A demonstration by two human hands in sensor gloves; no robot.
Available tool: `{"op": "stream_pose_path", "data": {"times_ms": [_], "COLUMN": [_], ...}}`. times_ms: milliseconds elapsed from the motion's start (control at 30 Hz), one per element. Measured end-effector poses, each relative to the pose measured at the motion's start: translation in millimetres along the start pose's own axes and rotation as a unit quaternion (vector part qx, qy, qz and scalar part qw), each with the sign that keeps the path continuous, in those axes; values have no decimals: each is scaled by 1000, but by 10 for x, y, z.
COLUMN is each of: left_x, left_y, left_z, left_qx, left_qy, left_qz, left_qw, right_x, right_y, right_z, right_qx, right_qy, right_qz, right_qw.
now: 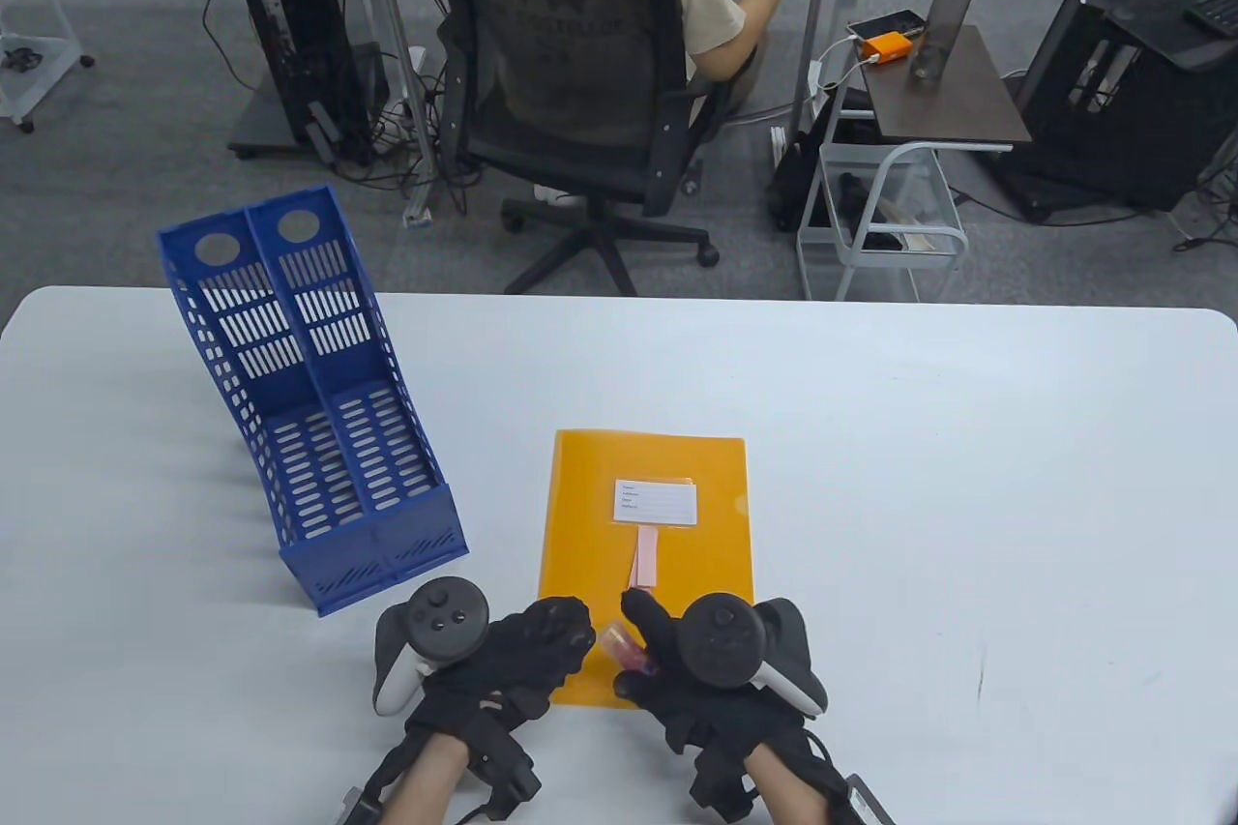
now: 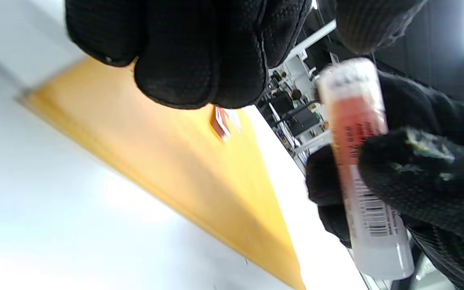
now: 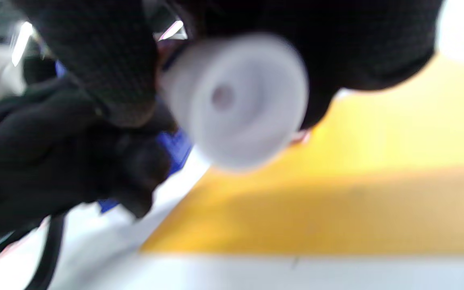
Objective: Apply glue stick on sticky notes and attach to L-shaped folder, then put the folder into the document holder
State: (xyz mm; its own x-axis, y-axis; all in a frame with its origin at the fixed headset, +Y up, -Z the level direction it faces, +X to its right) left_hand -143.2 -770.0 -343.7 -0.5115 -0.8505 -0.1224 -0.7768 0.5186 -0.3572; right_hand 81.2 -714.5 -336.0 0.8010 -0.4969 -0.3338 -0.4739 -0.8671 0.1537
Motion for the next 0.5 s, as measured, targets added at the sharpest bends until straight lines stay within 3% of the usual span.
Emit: {"op": "stream_pose_path", "data": {"times_ms": [133, 300, 367, 500], "left_x": [73, 119, 119, 89], "left_y": [97, 141, 144, 149], "left_z": [-27, -38, -38, -47], "left_qx": [-9, -16, -17, -18], "left_qy": [1, 6, 5, 0], "left_qz": [-56, -79, -79, -72], "left_qw": [998, 997, 997, 997], "right_x": [341, 728, 835, 994], "right_y": [-315, -696, -790, -860], "right_z": [-53, -231, -301, -377], "right_qx": [70, 176, 225, 251], "right_qy": [54, 119, 135, 184], "right_qz": [-3, -85, -89, -102], "right_qw": [996, 973, 961, 945]}}
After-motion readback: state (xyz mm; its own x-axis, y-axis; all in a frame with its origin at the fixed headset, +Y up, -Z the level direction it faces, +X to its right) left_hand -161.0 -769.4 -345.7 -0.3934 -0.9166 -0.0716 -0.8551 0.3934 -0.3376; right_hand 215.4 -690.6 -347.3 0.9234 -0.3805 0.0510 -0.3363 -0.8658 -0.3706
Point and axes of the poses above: the tracker on the back of each hand, its own x axis roughly to the little-finger side, its own z axis roughly from the wrist to the fingertips, y = z × x, the point moved 4 cm from there along z, roughly from the wrist to the fingertips, and after that the axes turned 1 degree about -z, right-handed, at the moved point
